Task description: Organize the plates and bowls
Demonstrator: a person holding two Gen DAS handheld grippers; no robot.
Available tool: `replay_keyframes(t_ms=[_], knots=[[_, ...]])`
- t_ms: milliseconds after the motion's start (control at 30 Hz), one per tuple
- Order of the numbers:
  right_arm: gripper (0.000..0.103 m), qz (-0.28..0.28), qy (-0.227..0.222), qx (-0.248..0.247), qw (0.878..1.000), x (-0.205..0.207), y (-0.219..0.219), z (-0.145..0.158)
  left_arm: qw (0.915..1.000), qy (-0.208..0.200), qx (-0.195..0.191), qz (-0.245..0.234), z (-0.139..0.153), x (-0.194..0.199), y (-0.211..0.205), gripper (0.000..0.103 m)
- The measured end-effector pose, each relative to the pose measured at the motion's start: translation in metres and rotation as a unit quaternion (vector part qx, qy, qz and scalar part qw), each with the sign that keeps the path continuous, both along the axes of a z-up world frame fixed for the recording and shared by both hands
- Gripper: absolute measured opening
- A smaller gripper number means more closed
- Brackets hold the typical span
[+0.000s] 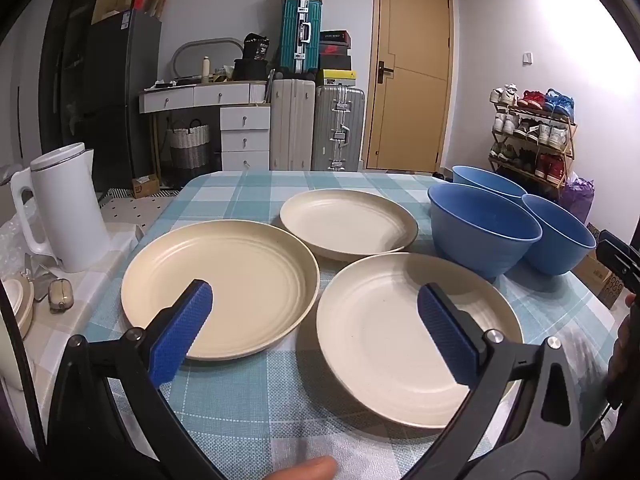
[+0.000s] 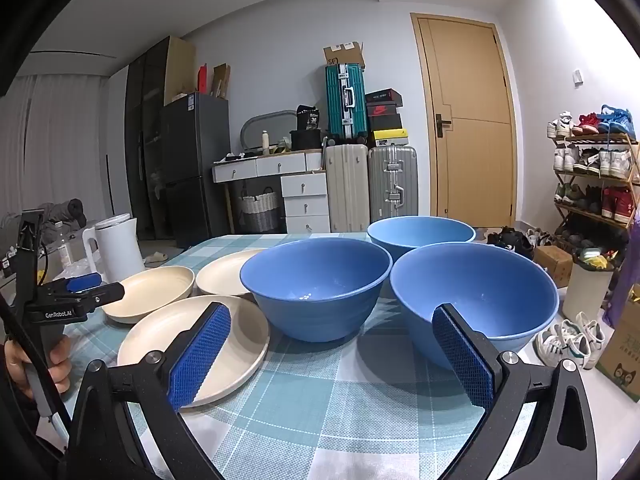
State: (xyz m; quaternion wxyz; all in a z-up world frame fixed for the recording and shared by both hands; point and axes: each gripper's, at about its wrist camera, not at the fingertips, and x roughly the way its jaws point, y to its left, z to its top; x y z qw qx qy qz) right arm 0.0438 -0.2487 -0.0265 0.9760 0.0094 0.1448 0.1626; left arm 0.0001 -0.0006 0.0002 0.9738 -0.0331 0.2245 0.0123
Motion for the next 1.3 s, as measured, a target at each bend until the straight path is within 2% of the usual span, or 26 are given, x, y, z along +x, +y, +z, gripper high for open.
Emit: replay_keyframes(t_ms=[1300], knots=[[0.103, 0.001, -0.005, 0.003, 1.000, -0.0011, -0.0004, 0.0001, 1.0000, -0.003, -0.001, 0.000, 0.0000, -0.0001, 0.0001, 0.103]])
